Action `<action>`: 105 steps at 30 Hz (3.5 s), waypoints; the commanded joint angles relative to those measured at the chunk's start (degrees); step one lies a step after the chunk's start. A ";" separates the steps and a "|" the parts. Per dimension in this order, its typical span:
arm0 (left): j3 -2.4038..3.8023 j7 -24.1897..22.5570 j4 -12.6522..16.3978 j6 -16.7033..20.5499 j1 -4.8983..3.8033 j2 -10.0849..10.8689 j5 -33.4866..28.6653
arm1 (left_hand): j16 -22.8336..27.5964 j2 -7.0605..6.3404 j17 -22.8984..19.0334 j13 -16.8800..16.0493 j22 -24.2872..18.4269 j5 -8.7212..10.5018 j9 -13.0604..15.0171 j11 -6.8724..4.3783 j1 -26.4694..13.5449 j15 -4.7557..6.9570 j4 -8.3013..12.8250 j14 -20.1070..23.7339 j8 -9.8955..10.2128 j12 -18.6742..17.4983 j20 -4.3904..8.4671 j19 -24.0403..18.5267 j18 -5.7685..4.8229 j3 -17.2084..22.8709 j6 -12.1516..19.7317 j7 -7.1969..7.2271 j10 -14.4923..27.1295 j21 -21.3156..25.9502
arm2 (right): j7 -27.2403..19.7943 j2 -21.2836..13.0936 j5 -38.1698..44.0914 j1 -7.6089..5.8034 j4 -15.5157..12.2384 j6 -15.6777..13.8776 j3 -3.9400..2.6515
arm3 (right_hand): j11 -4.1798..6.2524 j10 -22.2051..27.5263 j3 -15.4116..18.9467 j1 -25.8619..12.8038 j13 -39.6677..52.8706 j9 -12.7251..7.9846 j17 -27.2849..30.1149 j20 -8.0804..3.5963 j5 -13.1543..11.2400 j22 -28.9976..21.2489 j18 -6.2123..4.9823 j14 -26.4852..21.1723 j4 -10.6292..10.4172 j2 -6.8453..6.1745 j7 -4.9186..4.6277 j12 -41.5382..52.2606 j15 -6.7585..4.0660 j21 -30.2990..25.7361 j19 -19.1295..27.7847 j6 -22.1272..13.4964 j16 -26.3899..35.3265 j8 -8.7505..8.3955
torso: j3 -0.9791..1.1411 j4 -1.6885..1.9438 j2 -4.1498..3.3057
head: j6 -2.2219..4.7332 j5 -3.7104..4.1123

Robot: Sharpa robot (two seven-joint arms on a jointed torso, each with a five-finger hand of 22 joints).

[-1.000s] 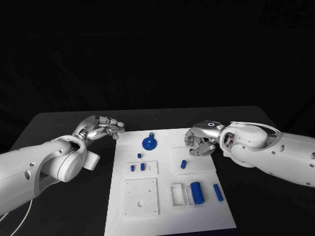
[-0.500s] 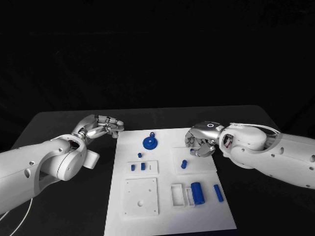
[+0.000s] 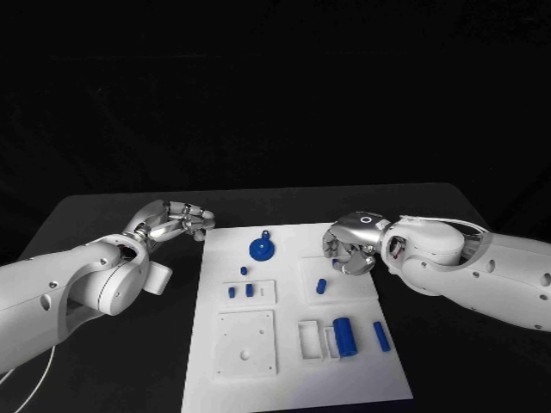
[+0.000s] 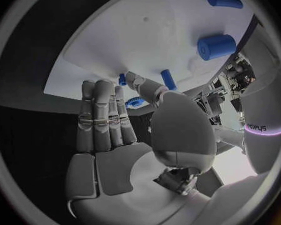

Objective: Assemble the parts on the task board

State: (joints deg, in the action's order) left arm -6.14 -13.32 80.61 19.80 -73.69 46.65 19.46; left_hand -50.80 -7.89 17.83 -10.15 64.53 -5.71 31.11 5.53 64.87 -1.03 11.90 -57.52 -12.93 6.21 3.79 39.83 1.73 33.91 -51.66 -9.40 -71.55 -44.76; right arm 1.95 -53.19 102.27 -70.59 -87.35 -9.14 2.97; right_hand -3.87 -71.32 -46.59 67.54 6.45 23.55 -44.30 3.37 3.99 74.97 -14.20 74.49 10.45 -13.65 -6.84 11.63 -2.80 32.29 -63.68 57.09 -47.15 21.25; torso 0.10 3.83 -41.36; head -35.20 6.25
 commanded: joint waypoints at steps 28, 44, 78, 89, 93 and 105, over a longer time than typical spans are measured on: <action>0.04 0.62 -0.10 -1.15 -0.06 0.30 -0.43 | 0.63 0.30 0.13 0.06 -0.03 0.42 -0.12 0.18 -0.45 -0.20 0.15 -0.12 -0.16 -0.36 0.64 -0.36 -0.77 -0.10 0.26 0.14 0.44 0.47 | 1.68 -0.08 5.85 0.61 -0.95 0.57 0.32 | 0.63 -2.54 0.47 -0.13 3.21 -0.08 -0.24 -0.16 1.02 1.35 -0.80 -0.83 0.27 -1.79 -0.17 -1.51 -0.31 1.62 0.43 0.45 -0.73 -0.15 | -0.03 0.00 -0.01 | -0.23 0.08; 0.03 0.86 -0.23 -1.06 -0.05 0.34 -0.41 | 0.85 0.48 0.24 0.06 0.01 0.32 -0.15 0.21 -0.27 -0.20 0.28 -0.21 -0.20 -0.40 0.63 -0.35 -0.75 0.00 0.34 0.12 0.51 0.55 | 2.30 -0.07 7.57 0.90 -1.36 -0.87 0.31 | 2.03 -5.80 -5.16 1.84 6.51 0.66 -2.34 -1.57 -1.08 1.42 -0.80 0.18 -0.41 -0.81 1.03 -1.10 -1.66 6.92 -1.06 3.53 -5.41 0.86 | -0.02 0.04 0.01 | -0.45 0.23; 0.03 0.95 -1.54 -0.97 -0.03 -0.03 -0.38 | 1.12 0.59 0.42 0.04 0.10 0.14 -0.18 0.23 -0.06 -0.21 0.52 -0.33 -0.26 -0.41 0.62 -0.33 -0.76 0.06 0.42 0.10 0.54 0.65 | 1.85 -0.90 6.77 0.49 -3.66 -1.51 -2.18 | 2.49 -6.64 -5.63 2.11 8.26 1.69 -2.93 -2.29 -1.18 1.32 -0.80 0.48 -0.67 -1.38 1.42 -1.00 -2.13 8.93 -1.55 4.15 -7.01 1.41 | -0.11 0.04 0.06 | -0.48 -0.07; 0.03 0.92 -2.05 -0.85 -0.04 -0.47 -0.38 | 1.20 0.64 0.48 0.03 0.13 0.12 -0.19 0.23 0.00 -0.21 0.60 -0.37 -0.29 -0.41 0.61 -0.31 -0.76 0.08 0.43 0.10 0.54 0.67 | -0.11 -0.99 0.39 0.02 -6.81 -5.39 -2.80 | 2.48 -6.58 -5.67 2.05 8.45 1.80 -2.94 -2.31 -1.18 1.30 -0.80 0.42 -0.93 -1.30 1.40 -1.07 -2.12 9.10 -1.52 4.06 -7.09 1.41 | -0.12 -0.04 0.14 | -0.17 -0.72; 0.03 0.88 -2.25 -0.64 -0.04 -0.77 -0.38 | 1.22 0.65 0.49 0.02 0.13 0.12 -0.19 0.23 0.01 -0.21 0.62 -0.38 -0.30 -0.41 0.61 -0.30 -0.76 0.08 0.43 0.10 0.54 0.68 | -1.32 -0.07 -1.34 0.04 -7.79 -7.57 -2.80 | 2.47 -6.55 -5.70 2.06 8.50 1.84 -2.93 -2.32 -1.18 1.29 -0.80 0.40 -1.02 -1.27 1.39 -1.11 -2.12 9.13 -1.50 4.03 -7.10 1.40 | -0.13 -0.05 0.25 | -0.14 -1.41; 0.01 0.81 -2.70 0.27 -0.03 -2.17 -0.38 | 1.28 0.74 0.56 0.01 0.16 0.11 -0.19 0.22 0.04 -0.21 0.65 -0.44 -0.35 -0.39 0.60 -0.29 -0.76 0.09 0.41 0.11 0.50 0.72 | -3.31 4.92 -3.31 2.73 -10.46 -9.40 -2.47 | 2.41 -6.38 -5.64 2.07 8.73 1.97 -2.87 -2.34 -1.15 1.26 -0.80 0.30 -1.26 -0.97 1.31 -1.29 -2.06 9.30 -1.41 3.80 -7.12 1.32 | -0.16 -0.02 0.19 | -0.20 -6.09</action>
State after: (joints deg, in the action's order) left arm -6.18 -12.06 77.85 19.58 -73.67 44.72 19.37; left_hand -49.91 -7.89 18.32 -10.13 64.64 -5.50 30.97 5.72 64.88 -1.18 12.21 -57.68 -12.93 5.99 3.79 39.83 1.72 33.90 -51.67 -9.40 -71.34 -44.36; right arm 0.32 -48.67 100.14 -68.25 -97.51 -17.31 0.46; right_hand -1.50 -77.29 -52.19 68.97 11.63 25.46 -47.15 1.34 2.66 74.95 -14.16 74.85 9.39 -15.08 -5.49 10.41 -4.38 41.32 -65.06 60.93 -53.93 22.40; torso -0.03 3.76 -41.09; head -35.29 1.31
